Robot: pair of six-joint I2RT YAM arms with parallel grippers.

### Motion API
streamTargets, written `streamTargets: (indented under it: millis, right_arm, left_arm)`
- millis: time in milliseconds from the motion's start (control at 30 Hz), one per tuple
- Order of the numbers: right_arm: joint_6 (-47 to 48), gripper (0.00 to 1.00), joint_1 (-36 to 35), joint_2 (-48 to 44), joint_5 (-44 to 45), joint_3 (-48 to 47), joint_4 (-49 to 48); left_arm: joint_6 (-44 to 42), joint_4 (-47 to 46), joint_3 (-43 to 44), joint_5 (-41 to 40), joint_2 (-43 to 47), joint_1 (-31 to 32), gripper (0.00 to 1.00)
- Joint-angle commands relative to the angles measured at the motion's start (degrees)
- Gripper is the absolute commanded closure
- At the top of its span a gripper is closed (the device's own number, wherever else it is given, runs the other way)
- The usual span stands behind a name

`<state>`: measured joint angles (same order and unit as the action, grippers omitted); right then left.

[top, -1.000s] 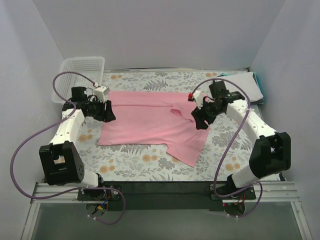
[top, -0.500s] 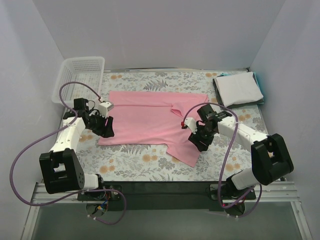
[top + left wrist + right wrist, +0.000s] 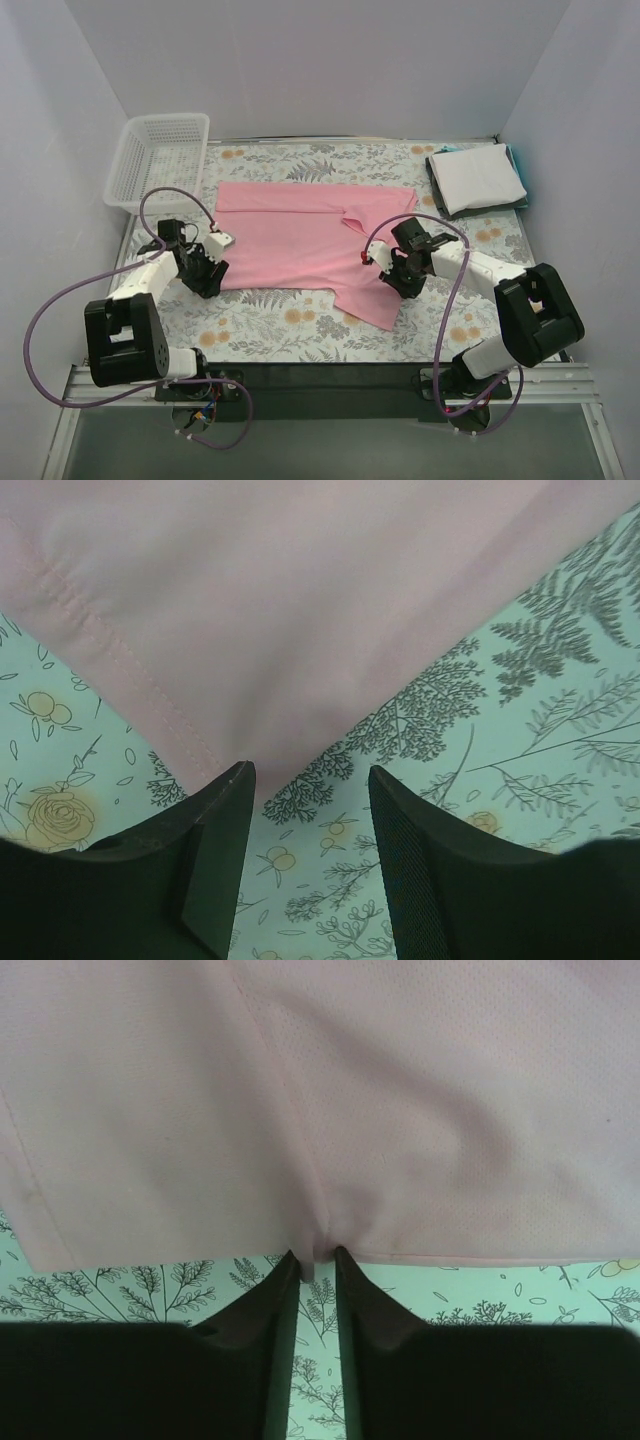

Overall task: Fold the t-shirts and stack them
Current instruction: Fold the tshirt

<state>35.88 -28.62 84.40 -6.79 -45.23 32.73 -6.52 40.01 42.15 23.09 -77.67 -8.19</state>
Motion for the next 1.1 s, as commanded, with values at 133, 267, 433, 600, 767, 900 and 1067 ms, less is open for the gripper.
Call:
streamTargets:
  millis: [133,267,433,600,767,900,1067]
  right_arm:
    - [0.1,0.99,-0.4,0.0,1.6,2.1,-1.9]
    - [0.1,0.99,-0.4,-2.0,1.5,2.3,-0.7]
    - [0.0,0.99,-0.4,-7.8,0.9,2.9,2.8]
    - [0.0,0.99,-0.3,-13.5,1.2,3.0,4.9]
    - [0.3,0.99,-0.3,-17.3,0.6,-0.3,10.1]
    - [1.7,0.99,0.6,-19.9,2.7,-1.3,13.1]
    - [5.0,0.99,4.6,-16.7,1.3,-7.2,11.8]
  left_arm:
    - [-10.4,-7.2,-4.2,-6.3,-0.6,-0.3,0.57]
    - [-11.5,-6.7,-5.2,-6.1,-0.2,-0.3,0.74]
    - [-13.9,-2.6,-6.9,-4.9,4.6,-0.3,0.97]
    - [-14.8,1.2,-7.1,-3.0,9.1,-0.3,1.00]
    - [-15.0,6.0,-5.6,-1.6,11.7,-0.3,1.00]
    - [-14.8,9.1,-0.2,0.8,12.2,-2.4,1.00]
    - [-12.6,8.9,7.6,4.3,6.7,-4.7,1.00]
